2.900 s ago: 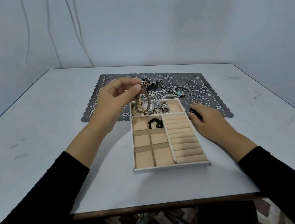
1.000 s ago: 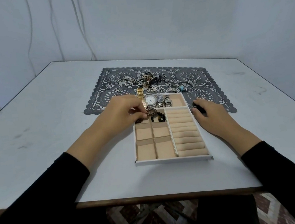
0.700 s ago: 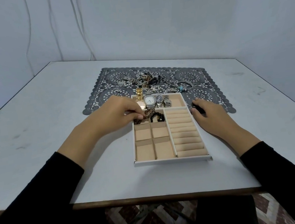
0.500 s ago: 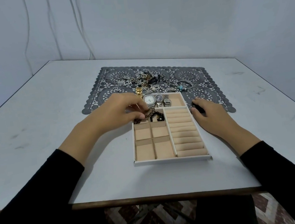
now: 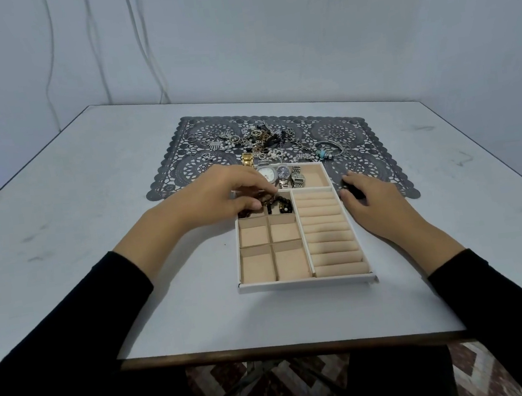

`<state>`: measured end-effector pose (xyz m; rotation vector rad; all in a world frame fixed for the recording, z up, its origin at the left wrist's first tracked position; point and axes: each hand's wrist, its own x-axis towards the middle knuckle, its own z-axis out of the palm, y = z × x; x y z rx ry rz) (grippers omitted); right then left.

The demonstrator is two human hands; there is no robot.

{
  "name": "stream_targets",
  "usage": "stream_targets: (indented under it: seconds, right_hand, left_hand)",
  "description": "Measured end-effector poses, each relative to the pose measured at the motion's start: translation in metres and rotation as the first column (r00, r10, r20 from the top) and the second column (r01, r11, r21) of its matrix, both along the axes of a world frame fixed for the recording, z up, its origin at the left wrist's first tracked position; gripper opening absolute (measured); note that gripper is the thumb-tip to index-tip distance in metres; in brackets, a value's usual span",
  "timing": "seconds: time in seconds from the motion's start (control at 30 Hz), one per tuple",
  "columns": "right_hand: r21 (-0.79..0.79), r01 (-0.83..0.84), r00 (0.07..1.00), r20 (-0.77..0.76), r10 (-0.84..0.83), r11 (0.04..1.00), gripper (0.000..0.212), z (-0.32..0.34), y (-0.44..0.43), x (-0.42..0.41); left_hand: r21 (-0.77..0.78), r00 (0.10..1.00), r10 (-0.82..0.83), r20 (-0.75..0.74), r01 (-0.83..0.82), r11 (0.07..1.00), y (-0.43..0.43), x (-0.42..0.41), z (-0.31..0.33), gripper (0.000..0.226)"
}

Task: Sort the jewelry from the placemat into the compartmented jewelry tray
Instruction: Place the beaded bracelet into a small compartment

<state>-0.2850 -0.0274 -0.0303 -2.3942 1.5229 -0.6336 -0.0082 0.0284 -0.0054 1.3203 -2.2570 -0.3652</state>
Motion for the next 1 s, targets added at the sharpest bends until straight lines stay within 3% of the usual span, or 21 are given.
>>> stream_targets:
  seconds: [0.5, 0.87, 1.0]
  right_hand:
    - [-0.011, 0.009, 1.000, -0.002, -0.009, 1.000, 0.037, -0.001, -0.002, 0.000]
    - [-0.004, 0.010, 1.000, -0.012, -0.010, 1.000, 0.032, -0.002, -0.003, 0.000]
    - [-0.004, 0.006, 1.000, -0.021, -0.006, 1.000, 0.032, -0.002, -0.004, -0.001]
  left_hand:
    - [0.122, 0.995, 0.008, -0.099, 0.004, 0.993, 0.008, 0.007, 0.005, 0.021]
    - [-0.004, 0.999, 0.005, -0.047, -0.005, 1.000, 0.008, 0.002, 0.001, 0.013]
    - [-0.003, 0.993, 0.019, -0.118, -0.019, 1.000, 0.010, 0.008, 0.003, 0.013]
